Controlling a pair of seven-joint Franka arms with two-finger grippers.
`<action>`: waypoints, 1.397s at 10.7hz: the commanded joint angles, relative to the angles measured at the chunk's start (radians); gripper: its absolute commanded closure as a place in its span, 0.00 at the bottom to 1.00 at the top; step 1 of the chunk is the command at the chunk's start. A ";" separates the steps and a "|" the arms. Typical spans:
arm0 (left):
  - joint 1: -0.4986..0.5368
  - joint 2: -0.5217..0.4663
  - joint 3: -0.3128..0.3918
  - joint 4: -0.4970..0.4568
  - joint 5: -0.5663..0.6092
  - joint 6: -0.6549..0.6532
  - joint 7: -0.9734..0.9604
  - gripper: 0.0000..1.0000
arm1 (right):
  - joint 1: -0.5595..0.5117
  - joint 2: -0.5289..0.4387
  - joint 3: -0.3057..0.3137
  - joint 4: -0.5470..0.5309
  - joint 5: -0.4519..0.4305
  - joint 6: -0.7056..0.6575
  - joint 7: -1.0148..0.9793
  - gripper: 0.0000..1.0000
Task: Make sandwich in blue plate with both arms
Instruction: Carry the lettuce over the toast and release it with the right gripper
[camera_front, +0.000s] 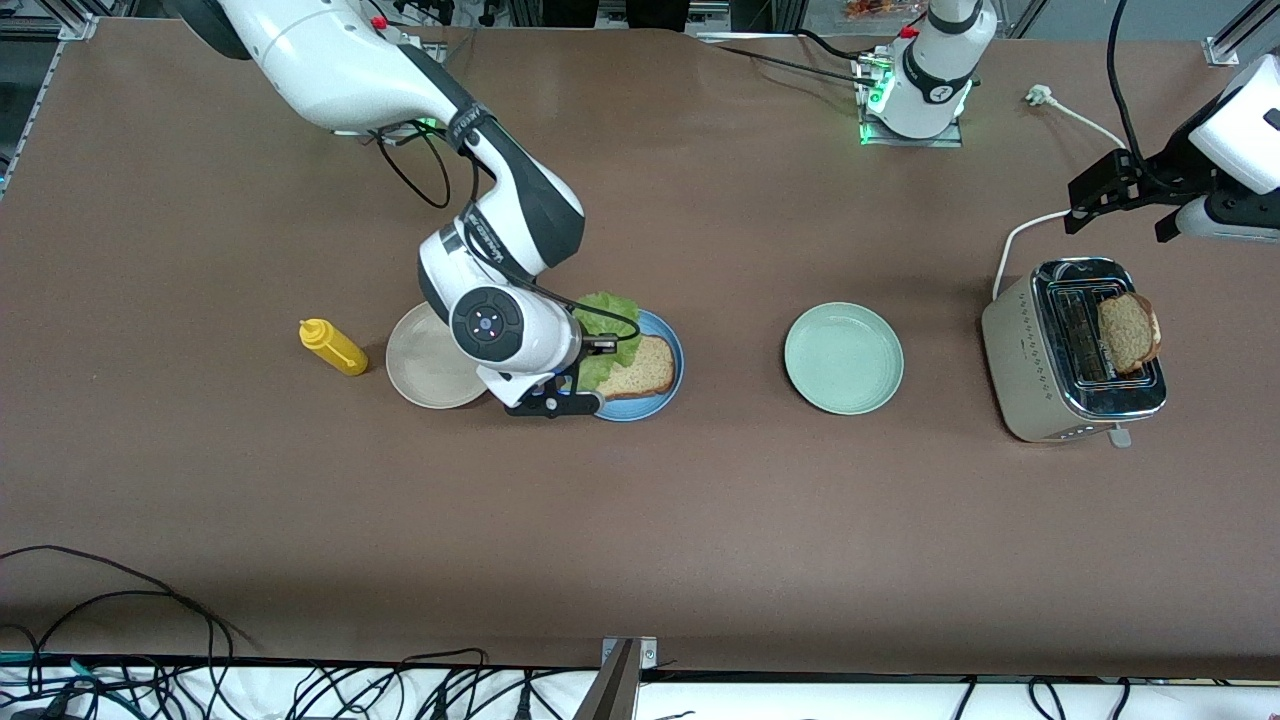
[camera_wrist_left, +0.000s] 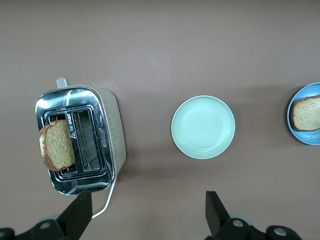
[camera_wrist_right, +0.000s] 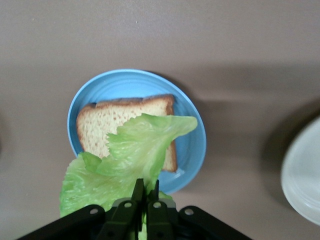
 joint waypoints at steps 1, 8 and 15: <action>0.007 -0.020 0.000 -0.013 -0.009 0.011 0.021 0.00 | 0.024 0.041 -0.004 -0.005 0.001 0.074 0.027 0.95; 0.008 -0.020 0.003 -0.015 -0.010 0.011 0.055 0.00 | 0.014 0.034 -0.008 0.000 0.000 0.060 0.019 0.00; 0.025 -0.020 0.003 -0.019 -0.009 0.011 0.055 0.00 | -0.023 -0.115 -0.093 0.004 -0.209 -0.203 -0.178 0.00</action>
